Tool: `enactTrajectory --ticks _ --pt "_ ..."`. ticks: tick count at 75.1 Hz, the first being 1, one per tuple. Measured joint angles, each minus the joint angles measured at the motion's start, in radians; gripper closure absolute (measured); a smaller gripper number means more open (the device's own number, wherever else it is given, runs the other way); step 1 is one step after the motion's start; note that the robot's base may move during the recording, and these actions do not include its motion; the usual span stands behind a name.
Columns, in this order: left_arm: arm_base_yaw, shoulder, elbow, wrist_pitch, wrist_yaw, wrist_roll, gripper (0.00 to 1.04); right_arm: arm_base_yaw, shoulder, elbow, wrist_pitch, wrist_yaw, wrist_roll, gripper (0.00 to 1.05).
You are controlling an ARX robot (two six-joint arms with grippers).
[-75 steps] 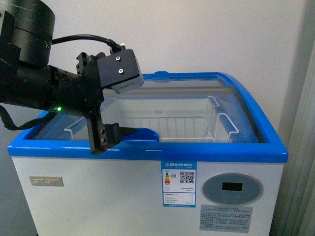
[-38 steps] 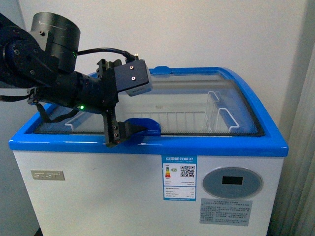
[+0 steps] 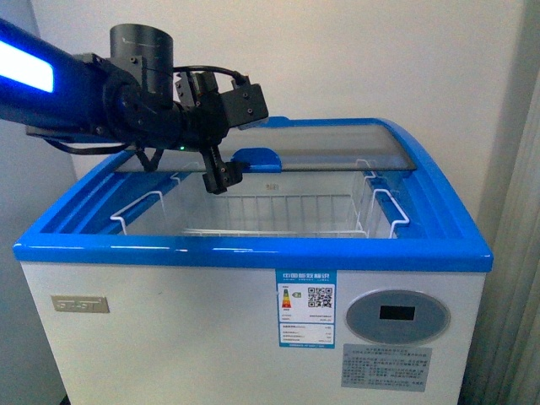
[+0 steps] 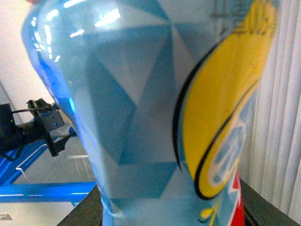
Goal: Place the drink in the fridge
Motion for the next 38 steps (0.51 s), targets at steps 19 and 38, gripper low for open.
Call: enactTrajectory --ticks 19,38 --pt "-0.017 0.005 0.019 0.132 -0.218 -0.361 0.08 0.0 0.0 0.0 0.0 -0.001 0.0 0.63" --pt "0.037 -0.47 -0.601 0.214 -0.188 -0.851 0.08 0.0 0.0 0.0 0.0 -0.002 0.0 0.63"
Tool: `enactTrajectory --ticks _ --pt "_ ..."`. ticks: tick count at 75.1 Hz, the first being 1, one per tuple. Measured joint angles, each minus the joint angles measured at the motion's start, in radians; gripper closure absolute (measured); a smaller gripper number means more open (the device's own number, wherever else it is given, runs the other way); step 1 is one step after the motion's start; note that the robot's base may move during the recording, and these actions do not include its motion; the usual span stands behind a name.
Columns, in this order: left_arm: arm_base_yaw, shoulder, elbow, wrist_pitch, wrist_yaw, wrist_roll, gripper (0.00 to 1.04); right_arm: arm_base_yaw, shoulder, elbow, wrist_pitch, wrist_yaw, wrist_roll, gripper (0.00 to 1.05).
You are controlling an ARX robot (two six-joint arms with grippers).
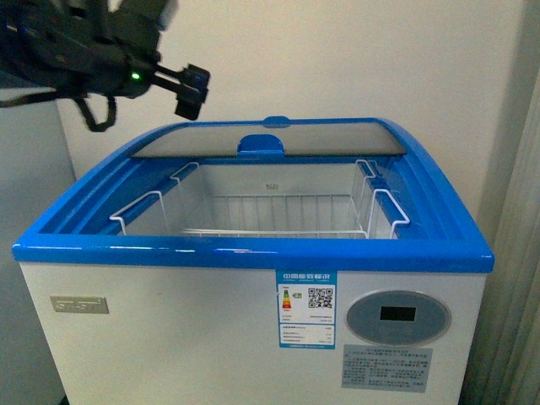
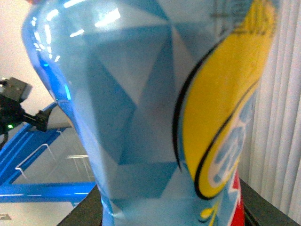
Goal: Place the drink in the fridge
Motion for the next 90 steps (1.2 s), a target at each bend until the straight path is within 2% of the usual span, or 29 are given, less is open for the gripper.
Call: enactTrajectory --ticks 6,7,12,17,21,27,32,41,44,48,53,63,77,90 --pt "0.015 -0.142 -0.199 0.041 0.026 -0.109 0.08 0.0 0.0 0.0 0.0 0.001 0.0 0.63" --pt "0.016 -0.181 -0.258 0.061 0.008 -0.149 0.1 0.0 0.0 0.0 0.0 0.001 0.0 0.63" --pt "0.018 -0.322 -0.501 0.238 -0.122 -0.245 0.22 0.0 0.0 0.0 0.0 0.001 0.0 0.63" --pt "0.029 -0.466 -0.73 0.365 -0.138 -0.29 0.32 0.0 0.0 0.0 0.0 0.0 0.0 0.63" --pt "0.042 -0.576 -0.88 0.408 -0.13 -0.305 0.39 -0.005 0.007 0.005 -0.017 -0.014 -0.013 0.63" --pt "0.076 -0.8 -1.146 0.427 -0.112 -0.327 0.53 -0.086 0.099 0.146 -0.32 -0.198 -0.183 0.63" --pt "0.09 -0.914 -1.288 0.445 -0.107 -0.336 0.64 -0.129 0.195 0.222 -0.431 -0.297 -0.332 0.63" --pt "0.104 -0.993 -1.432 0.458 -0.086 -0.344 0.84 -0.141 0.406 0.317 -0.351 -0.37 -0.628 0.63" --pt "0.111 -1.017 -1.481 0.462 -0.079 -0.344 0.94 -0.131 0.511 0.378 -0.297 -0.362 -0.759 0.63" --pt "0.116 -1.048 -1.512 0.463 -0.07 -0.345 1.03 -0.108 0.649 0.462 -0.253 -0.335 -0.886 0.63" --pt "0.152 -1.086 -1.541 0.463 -0.018 -0.348 1.02 -0.087 0.783 0.545 -0.246 -0.269 -1.001 0.63" --pt "0.18 -1.151 -1.593 0.46 -0.011 -0.349 1.02 -0.017 1.04 0.732 -0.288 -0.195 -1.172 0.63" --pt "0.18 -1.251 -1.659 0.423 -0.007 -0.349 1.02 0.124 1.362 1.006 -0.311 -0.096 -1.277 0.63" --pt "0.18 -1.374 -1.713 0.352 -0.008 -0.349 1.02 0.212 1.562 1.138 -0.298 -0.023 -1.283 0.63"
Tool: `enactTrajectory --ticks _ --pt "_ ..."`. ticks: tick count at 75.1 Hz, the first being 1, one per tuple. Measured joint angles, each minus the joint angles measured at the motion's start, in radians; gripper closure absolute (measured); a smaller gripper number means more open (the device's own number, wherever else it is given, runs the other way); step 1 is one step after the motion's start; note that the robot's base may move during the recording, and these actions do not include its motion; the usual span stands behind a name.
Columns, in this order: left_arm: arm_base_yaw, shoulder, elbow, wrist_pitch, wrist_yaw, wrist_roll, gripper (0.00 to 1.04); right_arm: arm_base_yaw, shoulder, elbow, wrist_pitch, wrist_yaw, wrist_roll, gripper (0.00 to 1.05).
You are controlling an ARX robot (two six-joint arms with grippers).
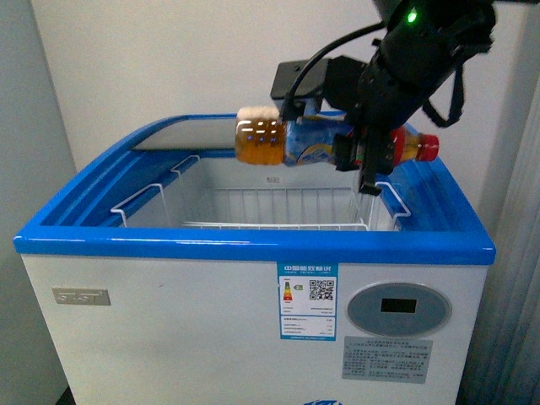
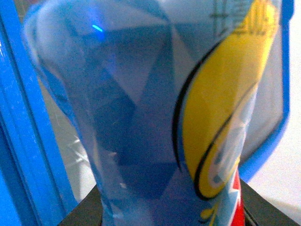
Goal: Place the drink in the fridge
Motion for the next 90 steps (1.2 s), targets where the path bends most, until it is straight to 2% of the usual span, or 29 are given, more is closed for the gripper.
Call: enactTrajectory --ticks 13,21,35,59,66,77,83,90 --pt "0.0 -0.102 -0.031 -0.072 0.0 0.0 1.02 0.019 0.13 0.049 0.053 0.044 0.021 0.63" --pt "0.0 -0.119 -0.068 -0.042 0.001 0.0 1.02 0.029 0.187 0.075 0.079 0.056 0.032 0.63" --pt "0.0 -0.224 -0.071 -0.137 0.0 -0.001 1.02 0.052 0.241 0.157 0.1 0.068 0.041 0.64" --pt "0.0 -0.38 -0.071 -0.288 0.0 -0.001 1.02 0.055 0.23 0.144 0.118 0.049 0.079 0.08" --pt "0.0 -0.429 -0.071 -0.335 0.0 -0.001 1.02 0.049 0.16 0.09 0.139 0.028 0.116 0.08" --pt "0.0 -0.487 -0.071 -0.393 0.0 -0.002 1.02 0.03 -0.029 -0.052 0.217 0.027 0.269 0.08" --pt "0.0 -0.516 -0.071 -0.423 0.0 -0.002 1.02 0.014 -0.215 -0.203 0.24 0.056 0.45 0.08" --pt "0.0 -0.542 -0.071 -0.449 0.0 -0.002 1.02 -0.029 -0.471 -0.4 0.134 0.082 0.702 0.08"
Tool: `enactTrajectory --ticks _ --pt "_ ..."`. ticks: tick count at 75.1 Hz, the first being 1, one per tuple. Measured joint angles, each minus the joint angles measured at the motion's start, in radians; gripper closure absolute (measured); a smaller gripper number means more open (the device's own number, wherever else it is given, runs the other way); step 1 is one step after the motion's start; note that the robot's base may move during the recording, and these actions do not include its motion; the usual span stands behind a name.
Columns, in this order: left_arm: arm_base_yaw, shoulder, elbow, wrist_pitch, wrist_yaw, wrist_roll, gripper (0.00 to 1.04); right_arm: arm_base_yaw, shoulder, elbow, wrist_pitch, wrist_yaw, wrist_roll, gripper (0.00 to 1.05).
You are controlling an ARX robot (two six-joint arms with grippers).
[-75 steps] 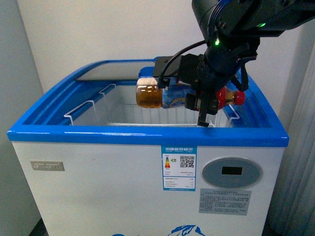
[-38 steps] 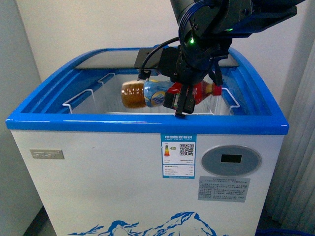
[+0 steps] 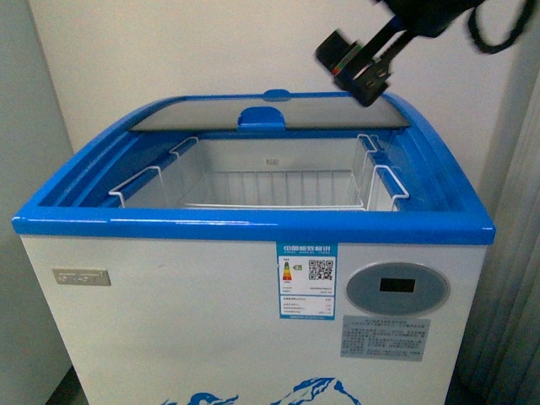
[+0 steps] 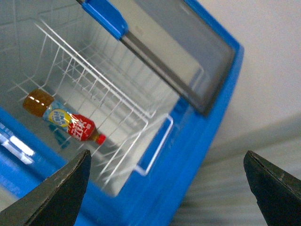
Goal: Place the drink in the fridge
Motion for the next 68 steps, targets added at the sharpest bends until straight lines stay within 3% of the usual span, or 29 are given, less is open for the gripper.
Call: enactTrajectory --ticks 7,13,22,29,37,46,52,61,68 --pt "0.0 -0.023 0.0 -0.023 0.0 0.0 1.02 -0.056 -0.249 -0.185 -0.15 -0.002 0.244 0.08" --pt "0.0 -0.135 0.0 -0.169 0.0 0.0 1.02 -0.096 -0.474 -0.341 -0.281 -0.003 0.427 0.08" --pt "0.0 -0.191 0.0 -0.198 0.0 0.0 1.02 -0.089 -0.782 -0.48 -0.464 0.031 0.612 0.08" --pt "0.0 -0.195 0.0 -0.2 0.0 0.0 1.02 -0.07 -1.064 -0.715 -0.116 -0.001 0.524 0.25" --pt "0.0 -0.195 0.0 -0.2 0.0 0.0 1.02 -0.062 -1.226 -0.879 0.092 -0.004 0.463 0.44" --pt "0.0 -0.196 0.0 -0.201 0.0 0.0 1.02 -0.107 -1.258 -1.014 0.128 -0.055 0.442 0.65" --pt "0.0 -0.196 0.0 -0.201 0.0 0.0 1.02 -0.211 -1.289 -1.077 0.143 -0.184 0.431 0.81" --pt "0.0 -0.196 0.0 -0.201 0.0 0.0 1.02 -0.27 -1.342 -1.129 0.171 -0.209 0.425 1.03" --pt "0.0 -0.196 0.0 -0.201 0.0 0.0 1.02 -0.272 -1.363 -1.17 0.185 -0.212 0.425 1.02"
